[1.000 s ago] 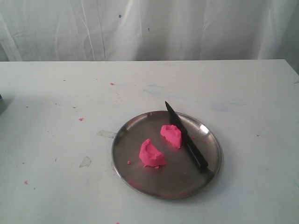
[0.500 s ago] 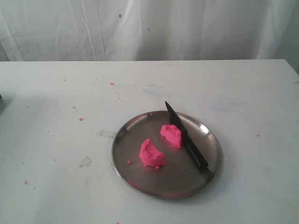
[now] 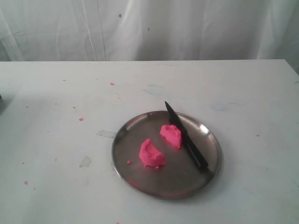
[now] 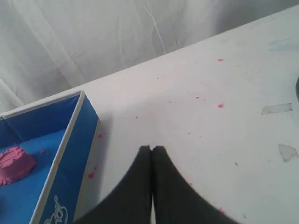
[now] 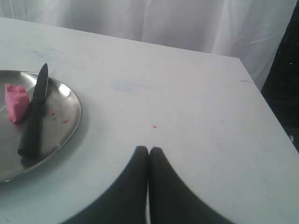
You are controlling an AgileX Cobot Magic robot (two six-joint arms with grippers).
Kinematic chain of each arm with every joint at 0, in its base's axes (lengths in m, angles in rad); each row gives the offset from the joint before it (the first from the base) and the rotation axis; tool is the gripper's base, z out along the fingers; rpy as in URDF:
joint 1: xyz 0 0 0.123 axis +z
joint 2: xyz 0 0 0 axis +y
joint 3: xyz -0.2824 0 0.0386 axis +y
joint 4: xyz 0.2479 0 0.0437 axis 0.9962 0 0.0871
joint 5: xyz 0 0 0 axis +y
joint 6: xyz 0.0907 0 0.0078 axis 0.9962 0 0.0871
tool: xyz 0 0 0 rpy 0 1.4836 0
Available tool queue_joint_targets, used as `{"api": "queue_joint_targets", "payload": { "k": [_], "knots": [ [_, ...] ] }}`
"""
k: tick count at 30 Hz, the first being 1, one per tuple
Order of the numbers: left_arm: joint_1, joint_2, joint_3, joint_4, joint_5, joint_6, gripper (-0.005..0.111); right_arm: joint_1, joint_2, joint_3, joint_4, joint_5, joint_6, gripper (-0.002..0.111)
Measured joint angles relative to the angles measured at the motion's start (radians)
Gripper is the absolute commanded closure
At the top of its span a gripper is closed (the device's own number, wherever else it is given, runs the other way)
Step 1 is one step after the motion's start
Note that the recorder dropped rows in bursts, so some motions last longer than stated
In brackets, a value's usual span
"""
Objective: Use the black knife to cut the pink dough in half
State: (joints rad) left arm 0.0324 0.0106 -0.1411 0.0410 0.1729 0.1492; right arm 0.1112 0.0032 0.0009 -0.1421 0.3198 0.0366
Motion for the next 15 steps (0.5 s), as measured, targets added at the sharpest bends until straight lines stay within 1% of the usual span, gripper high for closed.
{"api": "queue_joint_targets", "payload": {
  "k": [1, 2, 5, 7, 8, 9, 15],
  "knots": [
    [0.0, -0.002, 0.03, 0.0, -0.046, -0.014, 0.107, 0.0, 0.0, 0.0, 0.0, 0.0, 0.0, 0.108],
    [0.002, -0.005, 0.095, 0.0, -0.128, -0.056, 0.107, 0.0, 0.0, 0.0, 0.0, 0.0, 0.0, 0.108],
    [0.002, -0.006, 0.132, 0.0, -0.137, -0.116, 0.107, 0.0, 0.0, 0.0, 0.0, 0.0, 0.0, 0.108],
    [0.002, -0.006, 0.134, -0.011, -0.004, -0.154, 0.107, 0.0, 0.0, 0.0, 0.0, 0.0, 0.0, 0.108],
    [0.002, -0.006, 0.138, -0.022, 0.1, -0.164, 0.107, 0.0, 0.0, 0.0, 0.0, 0.0, 0.0, 0.108],
    [0.002, -0.006, 0.139, -0.024, 0.133, -0.164, 0.107, 0.0, 0.0, 0.0, 0.0, 0.0, 0.0, 0.108],
    [0.002, -0.006, 0.139, -0.029, 0.148, -0.168, 0.107, 0.0, 0.0, 0.0, 0.0, 0.0, 0.0, 0.108]
  ]
}}
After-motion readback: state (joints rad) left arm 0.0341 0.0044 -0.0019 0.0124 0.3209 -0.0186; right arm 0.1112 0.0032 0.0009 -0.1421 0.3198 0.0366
